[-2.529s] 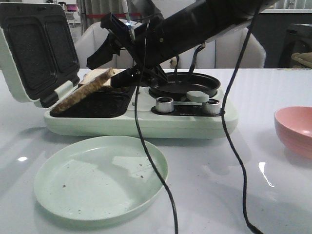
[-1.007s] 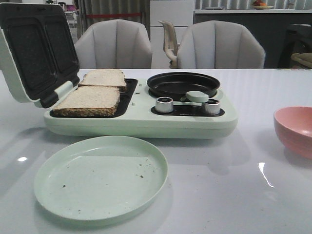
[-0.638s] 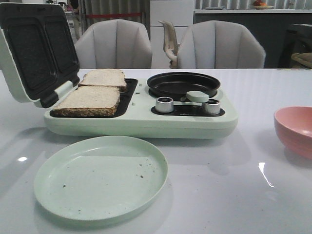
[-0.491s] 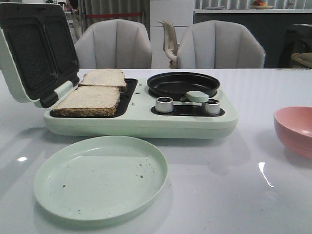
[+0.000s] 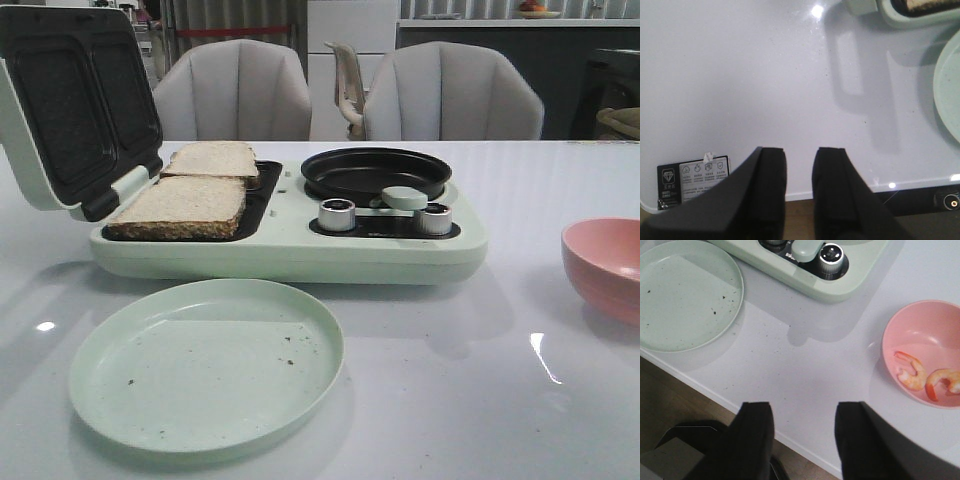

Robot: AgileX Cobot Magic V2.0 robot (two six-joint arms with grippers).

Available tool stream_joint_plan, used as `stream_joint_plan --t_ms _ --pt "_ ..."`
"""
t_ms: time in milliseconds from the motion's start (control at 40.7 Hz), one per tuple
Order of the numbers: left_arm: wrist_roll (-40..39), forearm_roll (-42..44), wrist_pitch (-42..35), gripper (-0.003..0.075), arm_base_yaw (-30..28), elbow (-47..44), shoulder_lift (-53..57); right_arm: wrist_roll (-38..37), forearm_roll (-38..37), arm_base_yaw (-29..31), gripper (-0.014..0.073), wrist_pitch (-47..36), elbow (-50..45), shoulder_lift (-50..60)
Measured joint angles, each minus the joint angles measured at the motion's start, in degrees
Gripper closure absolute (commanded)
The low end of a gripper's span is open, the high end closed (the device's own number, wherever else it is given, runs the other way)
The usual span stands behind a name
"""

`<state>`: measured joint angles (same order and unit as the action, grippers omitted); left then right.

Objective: Make breakfast with bread and shrimp

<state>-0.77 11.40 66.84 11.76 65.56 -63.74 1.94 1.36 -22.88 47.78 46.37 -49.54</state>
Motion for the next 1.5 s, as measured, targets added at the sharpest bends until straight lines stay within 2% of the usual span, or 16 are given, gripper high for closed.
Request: stream_joint_plan --t_ms 172,270,442,638,835,1031,1203,1400,1498 --pt "10.98 -12.29 -1.77 0.0620 -13.37 4.62 -6.39 0.00 -0.03 0.00 0.0183 0.00 0.00 0.00" --pt "14.87 -19.38 -3.72 0.0622 -19.58 7.73 -11.26 0.00 -0.03 0.00 0.0183 0.00 0.00 0.00" --pt "17.97 -30.88 -8.69 0.0622 -24.72 12.59 -20.10 0.00 -0.03 0.00 0.0183 0.00 0.00 0.00" --pt "18.46 -41.25 -15.25 0.0622 -25.23 18.14 -30.02 0.00 -0.13 0.00 0.0183 0.00 0.00 0.00" --pt "18.72 -48.99 -17.34 0.0622 -25.23 22.33 -37.98 0.00 -0.13 0.00 0.0183 0.00 0.00 0.00" --pt "25.52 -59.71 -15.74 0.0622 -25.23 23.11 -40.54 0.00 -0.13 0.00 0.0183 0.00 0.00 0.00" --pt "32.32 -69.91 -10.65 0.0622 -25.45 23.35 -40.53 0.00 -0.13 0.00 0.0183 0.00 0.00 0.00" --pt "34.70 -72.16 -5.51 0.0620 -23.75 23.46 -39.81 0.00 -0.13 0.00 0.0183 0.00 0.00 0.00" --pt "35.53 -69.13 -5.19 0.0619 -21.97 23.46 -37.43 0.00 -0.13 0.00 0.0183 0.00 0.00 0.00"
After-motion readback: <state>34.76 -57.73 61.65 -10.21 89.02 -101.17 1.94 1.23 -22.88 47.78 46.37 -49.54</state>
